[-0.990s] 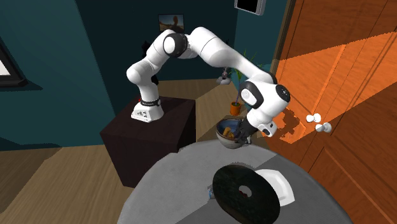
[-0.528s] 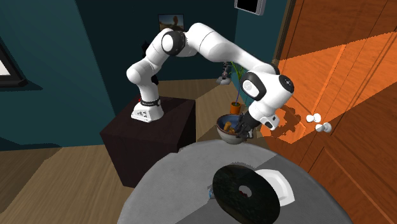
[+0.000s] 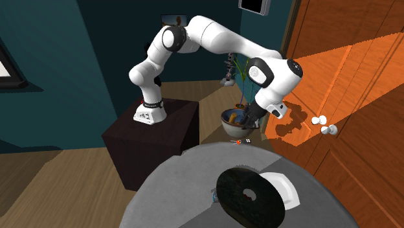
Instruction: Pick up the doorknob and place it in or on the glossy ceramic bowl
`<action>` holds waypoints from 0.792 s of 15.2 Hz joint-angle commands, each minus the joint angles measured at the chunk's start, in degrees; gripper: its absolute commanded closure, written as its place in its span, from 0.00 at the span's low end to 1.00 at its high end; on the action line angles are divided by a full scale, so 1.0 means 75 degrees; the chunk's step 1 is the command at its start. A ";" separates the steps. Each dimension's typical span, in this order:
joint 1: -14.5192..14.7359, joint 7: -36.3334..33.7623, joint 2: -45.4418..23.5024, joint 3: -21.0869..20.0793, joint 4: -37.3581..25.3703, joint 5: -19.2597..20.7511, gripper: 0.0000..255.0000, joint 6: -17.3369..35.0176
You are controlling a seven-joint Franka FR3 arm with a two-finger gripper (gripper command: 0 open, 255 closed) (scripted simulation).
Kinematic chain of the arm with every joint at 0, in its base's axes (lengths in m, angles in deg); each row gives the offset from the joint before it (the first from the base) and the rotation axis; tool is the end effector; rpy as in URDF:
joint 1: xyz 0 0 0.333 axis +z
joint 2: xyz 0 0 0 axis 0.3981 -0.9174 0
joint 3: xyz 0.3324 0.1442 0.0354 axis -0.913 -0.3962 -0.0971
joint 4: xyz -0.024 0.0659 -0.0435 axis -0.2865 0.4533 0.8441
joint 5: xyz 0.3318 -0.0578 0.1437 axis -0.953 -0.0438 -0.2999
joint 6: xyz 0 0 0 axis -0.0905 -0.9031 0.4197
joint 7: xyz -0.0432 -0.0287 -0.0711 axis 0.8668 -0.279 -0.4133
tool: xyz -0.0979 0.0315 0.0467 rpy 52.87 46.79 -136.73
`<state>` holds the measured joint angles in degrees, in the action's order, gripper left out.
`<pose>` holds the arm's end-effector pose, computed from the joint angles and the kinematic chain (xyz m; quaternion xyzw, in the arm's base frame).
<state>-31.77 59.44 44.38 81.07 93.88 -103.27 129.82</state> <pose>0.6370 -0.2619 0.3929 -0.9647 -0.1618 0.1599 0.1326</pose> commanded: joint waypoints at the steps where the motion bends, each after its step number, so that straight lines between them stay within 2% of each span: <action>1: 0.0180 -0.0159 0.0313 0.0005 0.0177 0.0038 1.00 -0.0117; 12: 0.0226 -0.0053 0.0010 -0.0062 0.0835 -0.0066 1.00 0.0815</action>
<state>-30.05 59.01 44.87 80.70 100.05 -103.61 135.35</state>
